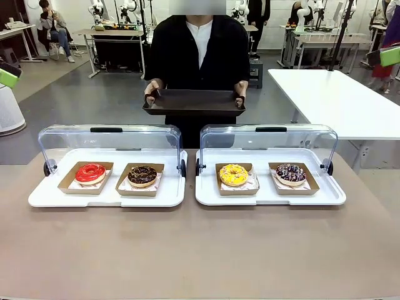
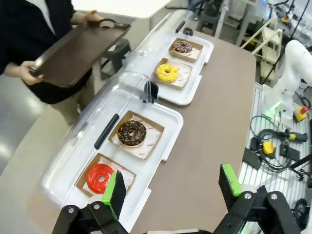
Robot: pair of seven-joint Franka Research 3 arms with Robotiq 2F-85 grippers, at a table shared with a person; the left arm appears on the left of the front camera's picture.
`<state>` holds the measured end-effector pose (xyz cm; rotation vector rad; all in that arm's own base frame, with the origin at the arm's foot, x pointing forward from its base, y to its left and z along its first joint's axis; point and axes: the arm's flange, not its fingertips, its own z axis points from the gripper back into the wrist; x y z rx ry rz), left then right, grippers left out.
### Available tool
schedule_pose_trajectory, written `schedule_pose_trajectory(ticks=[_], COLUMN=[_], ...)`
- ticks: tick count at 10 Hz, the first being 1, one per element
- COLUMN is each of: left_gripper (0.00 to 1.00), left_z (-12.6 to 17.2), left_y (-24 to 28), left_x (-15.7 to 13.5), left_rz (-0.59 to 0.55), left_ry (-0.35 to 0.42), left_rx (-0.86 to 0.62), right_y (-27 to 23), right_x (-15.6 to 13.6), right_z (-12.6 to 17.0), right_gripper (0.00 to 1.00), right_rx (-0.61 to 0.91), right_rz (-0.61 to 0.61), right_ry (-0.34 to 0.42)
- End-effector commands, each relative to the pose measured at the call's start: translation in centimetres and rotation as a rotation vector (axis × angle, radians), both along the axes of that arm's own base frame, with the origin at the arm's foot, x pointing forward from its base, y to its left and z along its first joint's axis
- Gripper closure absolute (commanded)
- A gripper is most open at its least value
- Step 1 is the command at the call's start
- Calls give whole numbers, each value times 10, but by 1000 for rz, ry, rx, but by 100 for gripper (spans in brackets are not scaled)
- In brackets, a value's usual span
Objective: Provide the desired donut to the person.
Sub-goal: Pick up and lift the Paper togo box containing the Donut pointed at by the person.
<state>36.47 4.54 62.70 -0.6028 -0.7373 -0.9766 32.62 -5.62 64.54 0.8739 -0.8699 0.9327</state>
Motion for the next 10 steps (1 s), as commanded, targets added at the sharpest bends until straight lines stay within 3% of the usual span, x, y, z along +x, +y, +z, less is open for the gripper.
schedule_pose_trajectory(ticks=[1,5,10], left_gripper=[0,0,0], left_z=[-27,-61,-64], left_y=[27,52,52], left_x=[25,32,31], left_rz=[-44,-63,-104], left_ry=[31,28,5], left_rx=[-69,-85,18], right_y=[-10,-35,-48], right_x=[23,40,34], right_z=[-22,-68,-78], right_gripper=[0,0,0], right_rx=[-18,-115,-191], right_rz=[57,124,155], right_ry=[-4,-69,-71])
